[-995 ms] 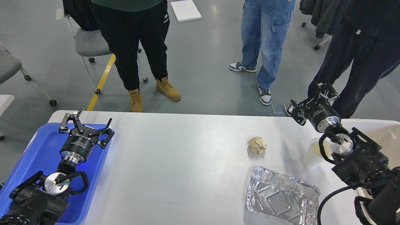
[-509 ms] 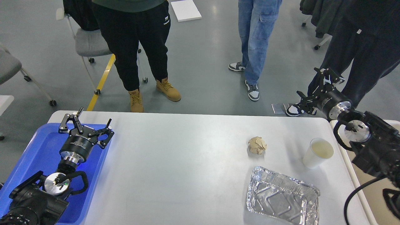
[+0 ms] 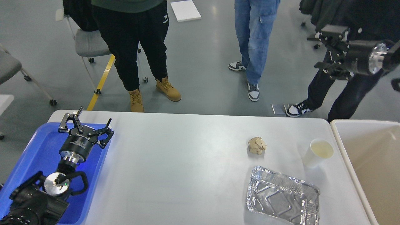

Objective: Tidy desktop
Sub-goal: 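Raise the right gripper up and away from the paper cup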

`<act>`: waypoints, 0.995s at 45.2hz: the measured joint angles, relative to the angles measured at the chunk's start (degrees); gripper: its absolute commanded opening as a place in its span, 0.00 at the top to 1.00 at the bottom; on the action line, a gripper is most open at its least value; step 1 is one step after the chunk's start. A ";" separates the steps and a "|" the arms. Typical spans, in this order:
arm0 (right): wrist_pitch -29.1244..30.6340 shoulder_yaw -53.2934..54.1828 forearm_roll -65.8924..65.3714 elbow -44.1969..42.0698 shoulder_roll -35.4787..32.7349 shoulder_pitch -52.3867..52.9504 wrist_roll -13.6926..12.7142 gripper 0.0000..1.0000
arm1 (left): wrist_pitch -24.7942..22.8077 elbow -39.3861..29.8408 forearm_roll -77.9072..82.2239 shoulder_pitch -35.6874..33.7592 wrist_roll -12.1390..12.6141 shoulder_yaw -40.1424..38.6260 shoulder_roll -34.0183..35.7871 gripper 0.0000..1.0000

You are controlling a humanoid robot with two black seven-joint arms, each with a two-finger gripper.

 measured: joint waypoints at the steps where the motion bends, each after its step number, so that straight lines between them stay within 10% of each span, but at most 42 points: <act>1: 0.16 -1.25 -0.99 0.82 -0.34 1.11 0.00 0.00 | 0.00 0.00 0.00 0.00 0.00 0.00 0.00 0.00; 45: 11.59 -35.77 -32.45 37.50 5.94 47.10 6.06 0.00 | 0.00 0.00 0.00 0.00 0.08 0.01 0.01 0.00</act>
